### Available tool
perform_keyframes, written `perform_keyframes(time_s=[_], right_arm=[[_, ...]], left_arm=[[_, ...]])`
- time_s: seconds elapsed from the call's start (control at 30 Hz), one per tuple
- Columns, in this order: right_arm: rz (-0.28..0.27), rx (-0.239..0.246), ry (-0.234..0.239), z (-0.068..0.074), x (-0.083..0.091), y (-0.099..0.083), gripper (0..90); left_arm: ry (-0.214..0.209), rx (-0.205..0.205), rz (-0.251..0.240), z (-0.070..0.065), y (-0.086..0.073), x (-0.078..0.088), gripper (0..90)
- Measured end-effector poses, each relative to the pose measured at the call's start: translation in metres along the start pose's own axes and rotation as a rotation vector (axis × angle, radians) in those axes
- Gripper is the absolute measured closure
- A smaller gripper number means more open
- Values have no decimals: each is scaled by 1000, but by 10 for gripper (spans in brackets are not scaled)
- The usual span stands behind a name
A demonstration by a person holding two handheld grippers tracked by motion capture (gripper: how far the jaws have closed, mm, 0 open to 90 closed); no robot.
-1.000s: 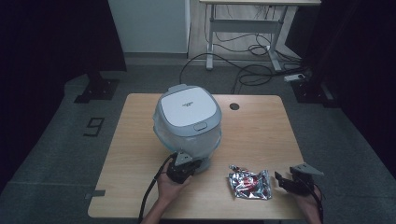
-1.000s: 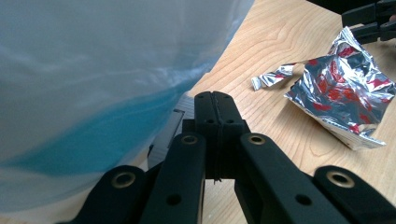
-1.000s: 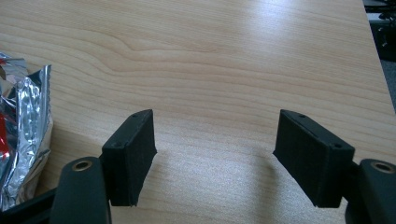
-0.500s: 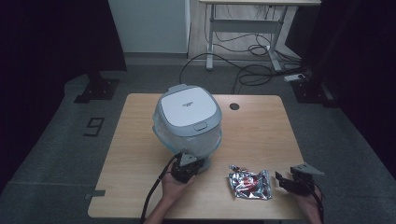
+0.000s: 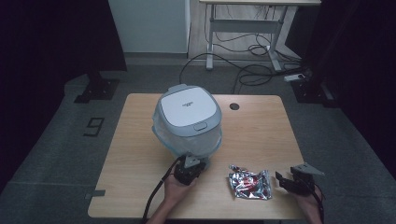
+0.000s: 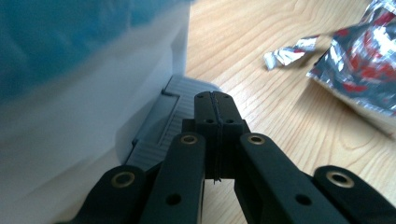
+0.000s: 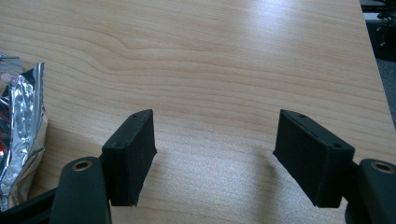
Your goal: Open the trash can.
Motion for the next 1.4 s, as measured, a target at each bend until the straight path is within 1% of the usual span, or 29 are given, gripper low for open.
perform_keyframes(time_s=[0.07, 0.13, 0.17, 0.2, 0.27, 0.4, 0.5, 0.57, 0.7, 0.77, 0.83, 0.93, 0.97, 1.03, 1.07, 1.17, 1.2, 1.23, 1.27, 1.33, 1.4], right_arm=[[1, 1, 1, 0, 0, 0, 284], [0, 3, 2, 0, 0, 0, 284], [0, 3, 2, 0, 0, 0, 284], [-1, 1, 1, 0, 0, 0, 284], [-1, 1, 2, 0, 0, 0, 284], [3, 3, 4, 1, -1, 0, 284], [5, 7, 5, 2, -1, 0, 284], [7, 9, 6, 3, -2, 0, 284], [11, 12, 8, 4, -3, -1, 284], [12, 13, 7, 4, -3, -1, 284], [15, 15, 9, 4, -3, -1, 284], [14, 16, 10, 5, -3, 0, 284], [14, 17, 10, 5, -3, 0, 284], [16, 19, 8, 5, -3, -1, 284], [18, 20, 9, 4, -3, -1, 284], [18, 20, 8, 4, -3, -1, 284], [18, 19, 7, 4, -4, -1, 284], [18, 18, 7, 4, -4, -1, 284], [19, 19, 7, 4, -4, -1, 284], [19, 20, 7, 4, -4, -1, 284], [18, 19, 7, 4, -3, -1, 284]], left_arm=[[-3, 1, -3, 1, 0, 0, 900], [11, -2, -4, 2, -1, -1, 900], [11, -2, -4, 2, -1, -1, 900], [12, 8, -3, 1, -1, -1, 900], [24, -4, -7, 0, -2, -1, 900], [49, -14, -8, -2, -4, -1, 900], [56, -15, -14, -3, -5, -2, 900], [59, -23, -15, -3, -5, -2, 900], [82, -46, -16, -5, -6, -2, 900], [91, -57, -9, -6, -6, -3, 900], [105, -83, 0, -8, -7, -3, 900], [112, -89, 2, -10, -8, -5, 900], [115, -98, 3, -10, -9, -5, 900], [112, -94, 17, -12, -11, -7, 900], [118, -109, 19, -12, -13, -8, 900], [139, -135, 15, -14, -14, -8, 900], [133, -123, 18, -14, -14, -8, 900], [118, -101, 25, -12, -14, -8, 900], [108, -92, 24, -11, -14, -9, 900], [102, -87, 21, -10, -13, -9, 900], [107, -89, 23, -10, -13, -9, 900]])
Point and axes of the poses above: each handheld gripper's, and its own axes: x roughly backward along the jaws, y roughly out of its top, z roughly to its left, the point moved 6 cm from there along -x, roughly forward along the jaws, and after that the axes turned 15 degrees about y, right-handed, at the moved point
